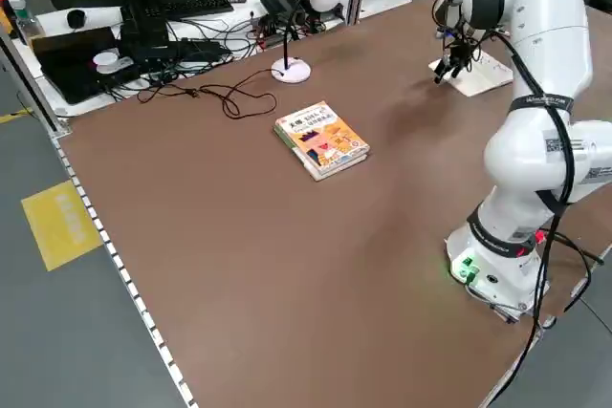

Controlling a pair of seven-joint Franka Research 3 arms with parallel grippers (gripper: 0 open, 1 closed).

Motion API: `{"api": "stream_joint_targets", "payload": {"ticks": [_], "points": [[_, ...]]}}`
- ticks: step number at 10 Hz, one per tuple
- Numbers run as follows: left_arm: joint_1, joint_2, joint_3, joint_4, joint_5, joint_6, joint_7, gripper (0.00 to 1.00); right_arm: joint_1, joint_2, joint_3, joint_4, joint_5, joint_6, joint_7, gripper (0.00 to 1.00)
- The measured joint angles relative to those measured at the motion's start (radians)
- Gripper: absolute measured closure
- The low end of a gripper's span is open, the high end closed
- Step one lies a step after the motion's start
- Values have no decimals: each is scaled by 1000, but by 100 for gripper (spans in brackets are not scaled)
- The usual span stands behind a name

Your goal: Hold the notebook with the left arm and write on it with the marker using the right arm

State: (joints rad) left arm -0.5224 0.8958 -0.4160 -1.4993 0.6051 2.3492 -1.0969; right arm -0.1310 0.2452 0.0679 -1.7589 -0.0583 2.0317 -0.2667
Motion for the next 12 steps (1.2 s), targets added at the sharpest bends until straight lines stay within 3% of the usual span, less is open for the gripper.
{"api": "stream_joint_targets", "payload": {"ticks": [3,7,12], "points": [[0,0,1,1,0,0,8,0,-30,50,12,-47,0,110,-75,0],[0,1,4,1,0,0,11,0,-105,110,110,-172,0,320,-96,0],[0,1,5,2,0,0,18,0,-124,116,124,-360,0,529,-105,0]]}}
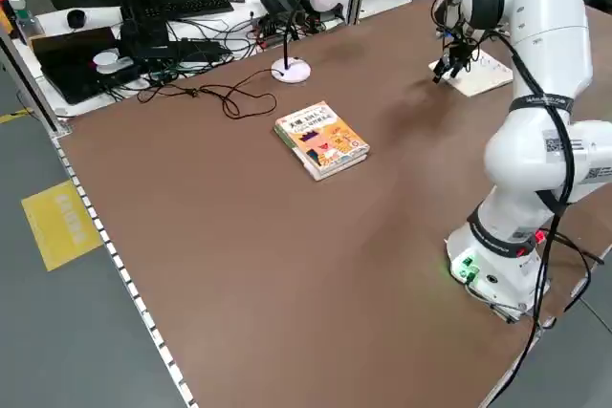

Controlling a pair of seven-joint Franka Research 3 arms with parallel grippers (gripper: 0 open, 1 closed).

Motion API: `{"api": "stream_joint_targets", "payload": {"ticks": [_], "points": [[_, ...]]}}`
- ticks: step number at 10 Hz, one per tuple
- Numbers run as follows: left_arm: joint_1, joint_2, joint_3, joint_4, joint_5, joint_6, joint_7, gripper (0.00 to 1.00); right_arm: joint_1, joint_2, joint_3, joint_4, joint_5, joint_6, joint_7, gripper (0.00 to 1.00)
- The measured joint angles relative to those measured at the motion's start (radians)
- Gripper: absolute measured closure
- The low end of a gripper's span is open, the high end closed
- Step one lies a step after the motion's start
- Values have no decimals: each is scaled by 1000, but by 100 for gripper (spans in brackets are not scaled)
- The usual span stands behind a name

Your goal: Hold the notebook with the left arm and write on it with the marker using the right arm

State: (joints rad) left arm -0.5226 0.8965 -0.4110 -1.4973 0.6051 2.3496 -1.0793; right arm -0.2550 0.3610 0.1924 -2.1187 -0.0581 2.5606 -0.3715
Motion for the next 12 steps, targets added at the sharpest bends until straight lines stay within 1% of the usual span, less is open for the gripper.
{"api": "stream_joint_targets", "payload": {"ticks": [3,7,9,12], "points": [[0,0,0,0,0,0,5,0,0,0,1,-80,0,96,-35,0],[0,0,2,1,0,0,9,0,-24,0,1,-151,0,176,-82,0],[0,0,3,1,0,0,10,0,-38,3,1,-172,0,201,-107,0],[0,0,4,1,0,0,13,0,-40,20,6,-181,17,221,-106,0]]}}
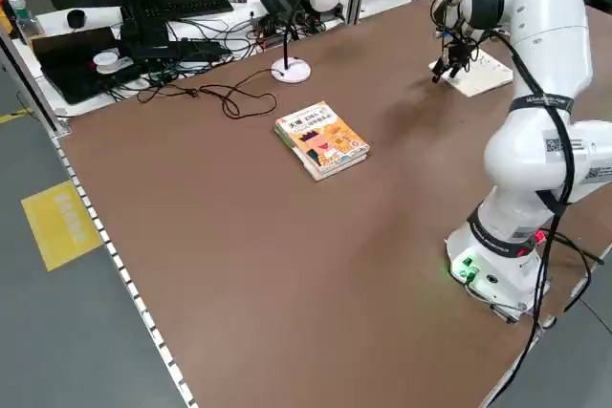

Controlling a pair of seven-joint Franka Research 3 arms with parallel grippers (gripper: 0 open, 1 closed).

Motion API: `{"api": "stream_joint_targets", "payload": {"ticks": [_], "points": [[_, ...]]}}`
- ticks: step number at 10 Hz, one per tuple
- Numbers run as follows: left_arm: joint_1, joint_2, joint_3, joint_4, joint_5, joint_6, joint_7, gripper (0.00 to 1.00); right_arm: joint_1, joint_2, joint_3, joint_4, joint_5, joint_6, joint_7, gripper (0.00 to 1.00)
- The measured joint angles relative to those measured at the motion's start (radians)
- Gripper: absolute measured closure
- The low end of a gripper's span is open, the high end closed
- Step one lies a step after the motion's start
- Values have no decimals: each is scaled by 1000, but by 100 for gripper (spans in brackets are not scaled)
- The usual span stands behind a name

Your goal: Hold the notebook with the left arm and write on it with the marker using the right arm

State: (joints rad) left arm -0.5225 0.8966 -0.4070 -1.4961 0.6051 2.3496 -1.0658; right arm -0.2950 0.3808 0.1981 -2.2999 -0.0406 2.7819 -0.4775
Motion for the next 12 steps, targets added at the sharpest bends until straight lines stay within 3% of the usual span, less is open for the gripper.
{"api": "stream_joint_targets", "payload": {"ticks": [12], "points": [[0,0,1,0,0,0,5,0,2,28,5,-21,28,0,33,3]]}}
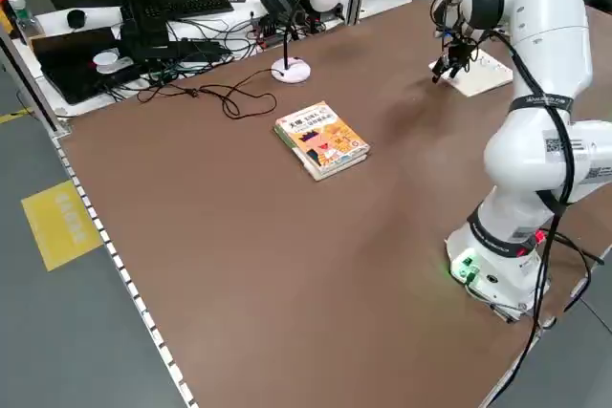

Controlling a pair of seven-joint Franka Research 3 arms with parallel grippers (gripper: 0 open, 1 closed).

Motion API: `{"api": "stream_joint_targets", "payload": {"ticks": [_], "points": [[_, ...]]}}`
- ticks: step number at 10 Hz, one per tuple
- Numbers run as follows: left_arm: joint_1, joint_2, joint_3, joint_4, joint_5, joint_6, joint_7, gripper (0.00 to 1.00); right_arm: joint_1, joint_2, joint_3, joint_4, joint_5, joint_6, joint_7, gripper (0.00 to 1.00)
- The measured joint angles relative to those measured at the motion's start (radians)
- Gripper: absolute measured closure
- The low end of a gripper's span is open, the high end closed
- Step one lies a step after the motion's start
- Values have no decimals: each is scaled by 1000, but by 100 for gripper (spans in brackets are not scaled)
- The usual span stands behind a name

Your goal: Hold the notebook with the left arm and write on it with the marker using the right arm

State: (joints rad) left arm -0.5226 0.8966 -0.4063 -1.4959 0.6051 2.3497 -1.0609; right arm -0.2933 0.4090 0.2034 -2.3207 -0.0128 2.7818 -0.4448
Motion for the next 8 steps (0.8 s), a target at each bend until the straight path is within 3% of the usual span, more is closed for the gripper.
{"api": "stream_joint_targets", "payload": {"ticks": [8], "points": [[0,0,1,0,0,0,1,0,0,13,-1,0,-1,2,0,5]]}}
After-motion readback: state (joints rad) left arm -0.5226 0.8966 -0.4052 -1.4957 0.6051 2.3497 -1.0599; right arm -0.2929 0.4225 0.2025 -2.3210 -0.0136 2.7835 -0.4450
